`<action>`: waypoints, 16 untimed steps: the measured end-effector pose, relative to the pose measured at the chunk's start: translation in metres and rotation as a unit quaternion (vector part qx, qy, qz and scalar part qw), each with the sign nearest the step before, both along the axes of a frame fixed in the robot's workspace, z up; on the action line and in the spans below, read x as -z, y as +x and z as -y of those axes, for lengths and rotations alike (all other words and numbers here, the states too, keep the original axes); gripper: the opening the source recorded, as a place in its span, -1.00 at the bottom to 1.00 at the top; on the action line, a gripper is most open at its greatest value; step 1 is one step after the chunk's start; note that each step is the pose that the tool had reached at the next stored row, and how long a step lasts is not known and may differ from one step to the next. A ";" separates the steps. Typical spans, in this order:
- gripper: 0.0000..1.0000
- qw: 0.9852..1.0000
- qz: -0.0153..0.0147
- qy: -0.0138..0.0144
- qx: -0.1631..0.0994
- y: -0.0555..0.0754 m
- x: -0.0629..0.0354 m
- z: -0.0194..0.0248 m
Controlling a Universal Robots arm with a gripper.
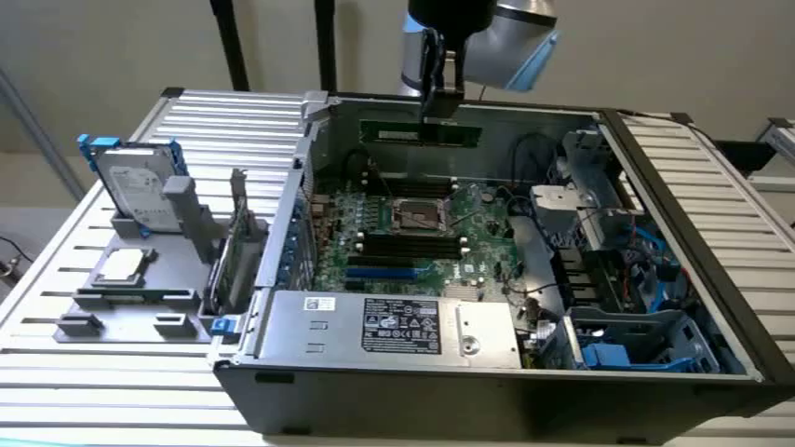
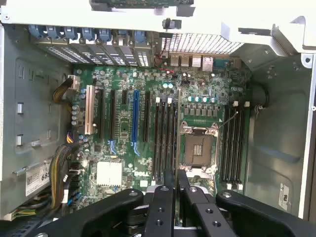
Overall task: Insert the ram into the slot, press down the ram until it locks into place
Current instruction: 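Insert the ram into the slot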
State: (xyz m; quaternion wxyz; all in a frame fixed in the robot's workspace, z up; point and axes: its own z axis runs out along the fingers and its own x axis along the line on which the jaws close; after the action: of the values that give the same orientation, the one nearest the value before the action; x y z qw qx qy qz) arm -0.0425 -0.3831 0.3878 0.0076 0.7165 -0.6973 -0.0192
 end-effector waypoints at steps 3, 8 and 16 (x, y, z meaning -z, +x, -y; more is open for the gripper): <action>-0.73 1.000 0.000 0.000 0.000 0.000 0.0000 0.0000; -0.73 1.000 0.000 0.000 0.000 0.000 0.0000 0.0000; -0.73 1.000 0.000 -0.001 0.000 0.000 0.0102 0.0000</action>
State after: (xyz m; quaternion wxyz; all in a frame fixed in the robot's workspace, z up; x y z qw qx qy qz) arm -0.0425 -0.3831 0.3775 0.0079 0.7165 -0.6973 -0.0186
